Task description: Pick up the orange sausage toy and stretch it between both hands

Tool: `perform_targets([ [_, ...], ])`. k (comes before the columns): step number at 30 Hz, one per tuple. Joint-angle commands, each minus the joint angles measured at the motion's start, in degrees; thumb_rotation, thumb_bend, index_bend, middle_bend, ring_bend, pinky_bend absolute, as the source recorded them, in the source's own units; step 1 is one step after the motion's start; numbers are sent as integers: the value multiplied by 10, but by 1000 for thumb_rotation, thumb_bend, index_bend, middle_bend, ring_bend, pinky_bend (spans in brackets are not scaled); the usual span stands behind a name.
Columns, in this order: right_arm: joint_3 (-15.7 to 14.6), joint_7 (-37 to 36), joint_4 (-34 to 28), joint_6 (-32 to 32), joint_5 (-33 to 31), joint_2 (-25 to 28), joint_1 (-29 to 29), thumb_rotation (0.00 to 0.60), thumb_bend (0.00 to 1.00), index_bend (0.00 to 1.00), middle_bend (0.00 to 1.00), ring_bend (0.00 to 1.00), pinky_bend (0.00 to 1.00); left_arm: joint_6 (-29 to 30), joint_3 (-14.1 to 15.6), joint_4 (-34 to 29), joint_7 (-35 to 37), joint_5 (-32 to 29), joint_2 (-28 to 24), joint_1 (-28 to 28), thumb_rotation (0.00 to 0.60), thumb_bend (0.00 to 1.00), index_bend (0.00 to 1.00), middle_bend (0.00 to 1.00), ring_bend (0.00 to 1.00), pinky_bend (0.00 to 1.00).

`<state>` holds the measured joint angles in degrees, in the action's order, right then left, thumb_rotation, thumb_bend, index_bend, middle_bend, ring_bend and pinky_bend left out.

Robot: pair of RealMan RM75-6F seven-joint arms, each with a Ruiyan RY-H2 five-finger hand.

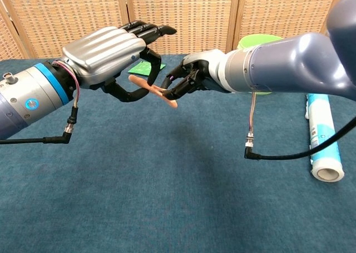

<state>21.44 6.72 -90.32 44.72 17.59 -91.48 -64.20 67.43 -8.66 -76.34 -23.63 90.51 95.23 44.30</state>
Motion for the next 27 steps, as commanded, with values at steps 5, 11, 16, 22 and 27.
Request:
perform_targets([
  [5,-5,-10,13,-8,6,1,8,600,672,717,110,0,0,6,-4,0,-1,-5,-13,-3,600,515,815,0,0,0],
  [11,-9,-20,15,-13,13,8,19,600,672,719,110,0,0,13,-8,-2,4,-10,-28,-8,600,517,816,0,0,0],
  [16,-14,-29,12,-15,22,18,33,600,672,720,110,0,0,27,-15,-9,14,-15,-53,-16,600,520,819,0,0,0],
  [22,-19,-38,4,-15,32,35,49,600,672,721,111,0,0,51,-30,-15,26,-27,-99,-32,600,525,821,0,0,0],
  [27,-25,-55,3,-22,45,54,72,600,673,722,111,0,0,74,-50,-12,71,-55,-149,-58,600,530,823,0,0,0],
])
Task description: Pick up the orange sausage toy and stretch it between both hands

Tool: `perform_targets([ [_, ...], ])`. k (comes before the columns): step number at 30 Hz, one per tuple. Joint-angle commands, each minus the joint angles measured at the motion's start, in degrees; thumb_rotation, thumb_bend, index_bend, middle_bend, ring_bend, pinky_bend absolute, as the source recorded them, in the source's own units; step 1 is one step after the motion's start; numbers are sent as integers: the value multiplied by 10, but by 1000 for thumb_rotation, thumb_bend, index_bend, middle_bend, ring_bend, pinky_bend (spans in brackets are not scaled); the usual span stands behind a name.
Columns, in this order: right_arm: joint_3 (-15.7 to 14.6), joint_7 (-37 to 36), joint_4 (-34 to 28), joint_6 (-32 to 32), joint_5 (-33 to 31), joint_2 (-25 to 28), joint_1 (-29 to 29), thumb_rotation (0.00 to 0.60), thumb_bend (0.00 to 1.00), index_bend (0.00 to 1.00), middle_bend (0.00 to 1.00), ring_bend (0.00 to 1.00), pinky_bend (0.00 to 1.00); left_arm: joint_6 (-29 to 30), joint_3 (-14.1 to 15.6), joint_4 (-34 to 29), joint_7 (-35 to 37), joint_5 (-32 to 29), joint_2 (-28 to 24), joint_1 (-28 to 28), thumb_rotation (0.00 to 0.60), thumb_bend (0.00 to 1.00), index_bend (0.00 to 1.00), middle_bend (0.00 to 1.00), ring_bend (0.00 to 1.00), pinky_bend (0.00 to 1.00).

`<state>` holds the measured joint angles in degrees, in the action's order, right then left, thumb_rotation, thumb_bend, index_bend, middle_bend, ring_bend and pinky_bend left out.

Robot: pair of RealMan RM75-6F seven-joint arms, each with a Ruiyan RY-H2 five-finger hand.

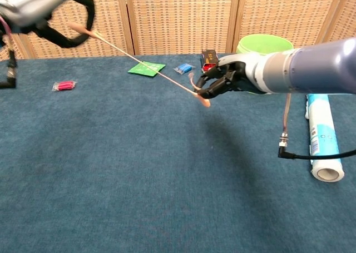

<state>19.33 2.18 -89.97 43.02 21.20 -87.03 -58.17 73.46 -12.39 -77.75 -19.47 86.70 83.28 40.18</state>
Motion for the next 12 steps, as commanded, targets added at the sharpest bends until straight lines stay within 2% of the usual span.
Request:
perform_targets([
  [1,-4,-14,0,-7,12,13,16,600,673,722,111,0,0,15,-15,6,39,-22,-39,-21,600,530,823,0,0,0],
  [5,-7,-32,0,-15,29,32,39,600,672,723,111,0,0,18,-21,36,77,-41,-67,-37,600,529,825,0,0,0],
  [12,-11,-57,-8,-21,56,66,72,600,672,726,111,0,0,14,-23,82,120,-64,-83,-53,600,529,826,0,0,0],
])
